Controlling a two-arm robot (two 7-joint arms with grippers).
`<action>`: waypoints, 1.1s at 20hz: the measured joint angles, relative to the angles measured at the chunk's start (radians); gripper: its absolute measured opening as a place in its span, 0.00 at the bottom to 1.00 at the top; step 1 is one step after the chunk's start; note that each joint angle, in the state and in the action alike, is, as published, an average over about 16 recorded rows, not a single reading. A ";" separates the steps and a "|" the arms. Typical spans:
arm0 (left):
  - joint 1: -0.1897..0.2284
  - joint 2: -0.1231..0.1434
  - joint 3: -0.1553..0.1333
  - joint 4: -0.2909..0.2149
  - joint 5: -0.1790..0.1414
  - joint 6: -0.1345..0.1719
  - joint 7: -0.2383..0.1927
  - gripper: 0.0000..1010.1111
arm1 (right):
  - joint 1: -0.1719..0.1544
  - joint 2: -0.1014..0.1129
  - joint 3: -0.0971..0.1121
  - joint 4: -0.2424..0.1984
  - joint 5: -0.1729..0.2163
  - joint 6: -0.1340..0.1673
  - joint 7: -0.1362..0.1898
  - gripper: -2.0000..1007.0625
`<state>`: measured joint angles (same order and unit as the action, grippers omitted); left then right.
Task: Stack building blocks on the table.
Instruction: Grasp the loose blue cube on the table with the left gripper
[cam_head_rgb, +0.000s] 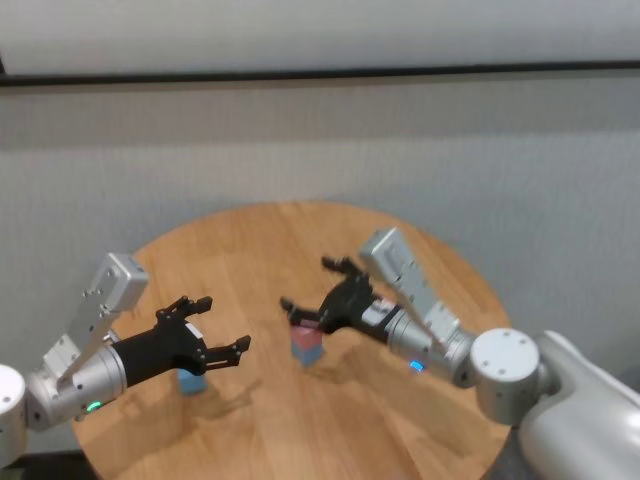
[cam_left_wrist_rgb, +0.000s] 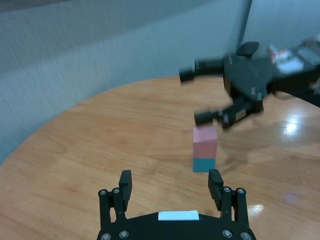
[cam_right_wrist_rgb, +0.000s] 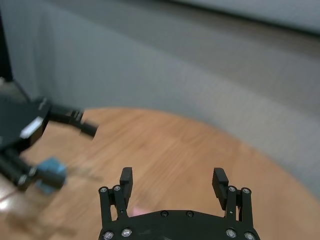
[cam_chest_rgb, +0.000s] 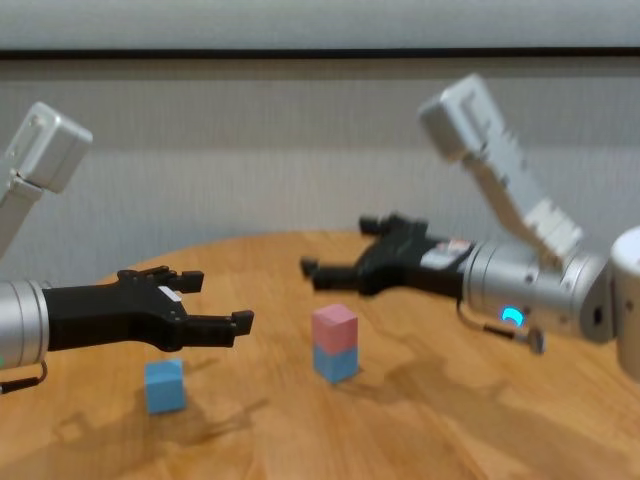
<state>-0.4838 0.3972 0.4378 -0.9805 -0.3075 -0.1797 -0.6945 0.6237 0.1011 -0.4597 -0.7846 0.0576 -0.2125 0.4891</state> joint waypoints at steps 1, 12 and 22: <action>0.000 0.000 0.000 0.000 0.000 0.000 0.000 0.99 | -0.008 0.009 0.006 -0.027 0.004 0.006 -0.006 0.94; 0.000 0.000 0.000 0.000 0.000 0.000 0.000 0.99 | -0.113 0.133 0.085 -0.294 0.043 0.070 -0.071 1.00; 0.017 0.041 -0.002 -0.052 0.010 0.022 0.011 0.99 | -0.153 0.184 0.111 -0.350 0.046 0.083 -0.085 1.00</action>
<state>-0.4670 0.4379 0.4363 -1.0327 -0.2972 -0.1581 -0.6830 0.4705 0.2849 -0.3486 -1.1345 0.1033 -0.1297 0.4045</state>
